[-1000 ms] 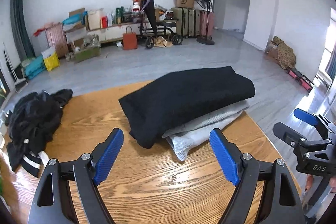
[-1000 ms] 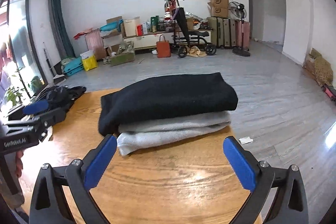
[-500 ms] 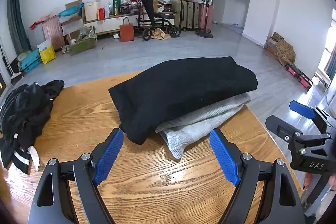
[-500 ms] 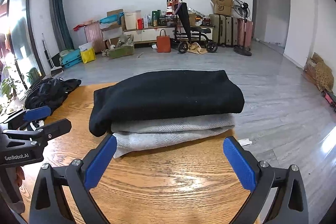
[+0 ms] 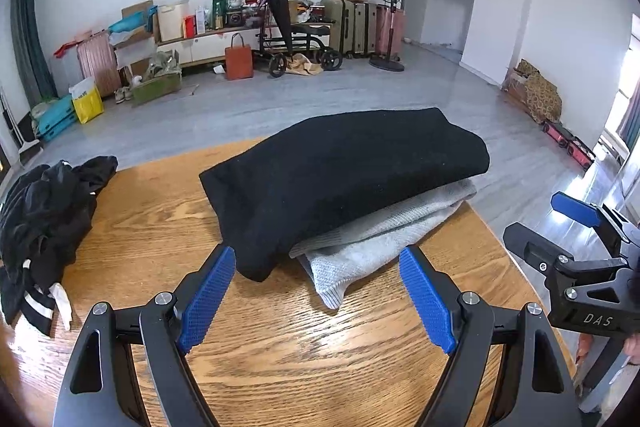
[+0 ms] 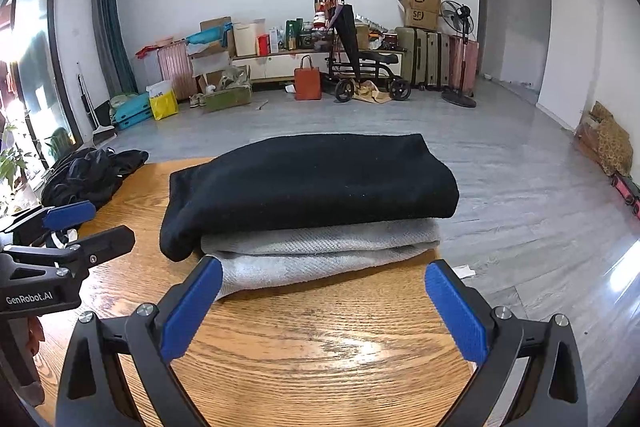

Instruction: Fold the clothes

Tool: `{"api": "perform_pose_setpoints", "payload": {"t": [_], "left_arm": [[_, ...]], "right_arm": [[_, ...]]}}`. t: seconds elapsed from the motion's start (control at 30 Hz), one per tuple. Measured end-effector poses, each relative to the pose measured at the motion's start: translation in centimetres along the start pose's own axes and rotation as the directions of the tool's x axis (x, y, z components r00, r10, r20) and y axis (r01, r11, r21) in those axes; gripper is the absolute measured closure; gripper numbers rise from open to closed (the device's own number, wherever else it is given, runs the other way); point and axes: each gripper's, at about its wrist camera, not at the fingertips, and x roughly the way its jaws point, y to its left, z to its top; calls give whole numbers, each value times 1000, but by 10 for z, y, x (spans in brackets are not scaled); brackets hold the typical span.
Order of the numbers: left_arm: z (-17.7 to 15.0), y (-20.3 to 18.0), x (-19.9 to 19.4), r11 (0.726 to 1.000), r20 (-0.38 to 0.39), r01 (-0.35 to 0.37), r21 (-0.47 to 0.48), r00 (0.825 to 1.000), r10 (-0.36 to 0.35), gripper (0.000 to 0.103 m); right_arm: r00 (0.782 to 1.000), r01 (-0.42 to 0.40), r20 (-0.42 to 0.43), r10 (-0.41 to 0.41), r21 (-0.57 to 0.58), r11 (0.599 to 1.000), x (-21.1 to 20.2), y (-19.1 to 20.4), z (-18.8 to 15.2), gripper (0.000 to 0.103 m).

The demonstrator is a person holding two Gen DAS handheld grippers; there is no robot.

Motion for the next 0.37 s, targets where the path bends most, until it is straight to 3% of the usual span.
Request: {"api": "perform_pose_setpoints", "payload": {"t": [0.37], "left_arm": [[2,-6,-3,1000,9,-1,9,1000,1,19]], "right_arm": [[1000,-2,3,2,-9,1000,-4,0,2,0]]}}
